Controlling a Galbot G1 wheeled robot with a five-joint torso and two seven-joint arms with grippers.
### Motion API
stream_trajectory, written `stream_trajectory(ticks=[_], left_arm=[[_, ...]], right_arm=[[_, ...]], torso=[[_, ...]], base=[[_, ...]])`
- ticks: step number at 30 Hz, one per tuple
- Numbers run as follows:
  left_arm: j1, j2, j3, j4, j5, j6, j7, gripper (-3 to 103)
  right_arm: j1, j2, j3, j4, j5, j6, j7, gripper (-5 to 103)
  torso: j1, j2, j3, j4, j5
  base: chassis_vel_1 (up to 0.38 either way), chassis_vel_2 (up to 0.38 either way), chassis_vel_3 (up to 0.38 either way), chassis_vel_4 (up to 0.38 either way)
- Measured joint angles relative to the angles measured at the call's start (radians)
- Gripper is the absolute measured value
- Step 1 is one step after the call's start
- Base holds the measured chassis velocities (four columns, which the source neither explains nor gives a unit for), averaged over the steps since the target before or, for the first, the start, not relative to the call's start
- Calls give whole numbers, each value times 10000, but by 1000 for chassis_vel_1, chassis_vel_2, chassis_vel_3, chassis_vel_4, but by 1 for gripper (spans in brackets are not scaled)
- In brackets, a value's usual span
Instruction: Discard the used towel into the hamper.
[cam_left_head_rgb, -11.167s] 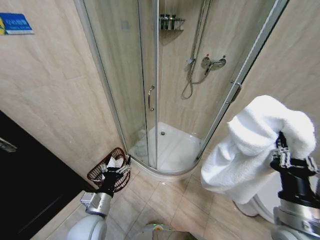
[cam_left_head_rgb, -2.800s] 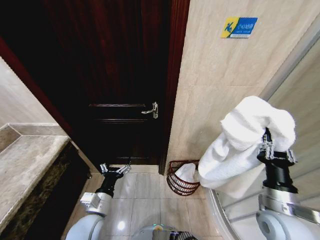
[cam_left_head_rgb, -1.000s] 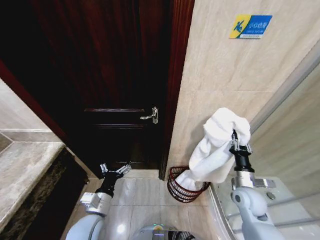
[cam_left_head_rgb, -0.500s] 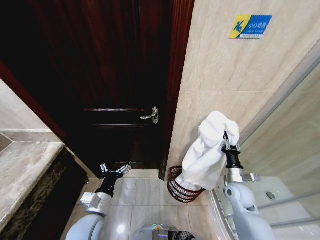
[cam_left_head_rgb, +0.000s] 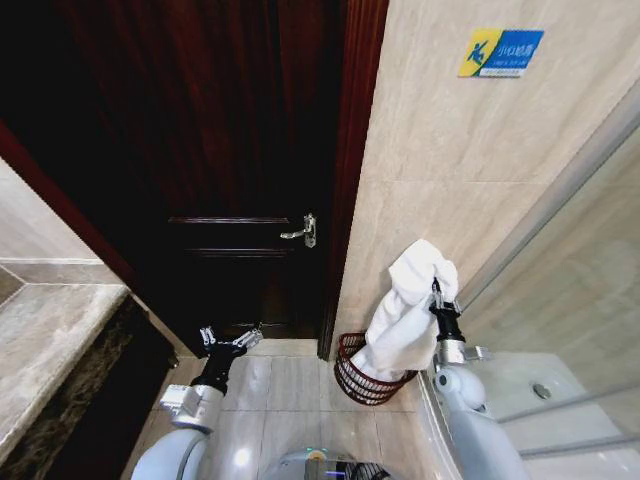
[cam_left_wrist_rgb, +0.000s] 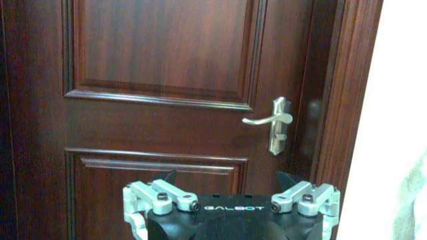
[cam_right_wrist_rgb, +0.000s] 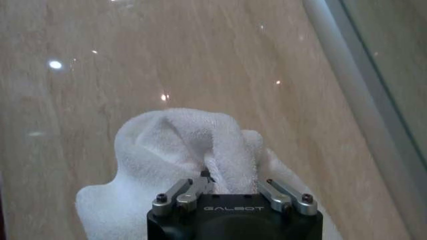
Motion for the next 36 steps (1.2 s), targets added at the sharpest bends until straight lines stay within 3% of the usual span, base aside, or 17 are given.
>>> stream_trajectory(ticks=[23, 36], left_arm=[[0, 0, 0, 0, 0, 0, 0, 100], [0, 1, 0, 0, 0, 0, 0, 100]], right_arm=[[369, 1178, -1340, 365, 53, -335, 246, 20], [146, 597, -563, -1645, 962, 499, -764, 20]], torso=[[-1, 0, 0, 3, 0], [-1, 1, 0, 0, 3]], base=[[0, 0, 0, 0], [0, 0, 0, 0]])
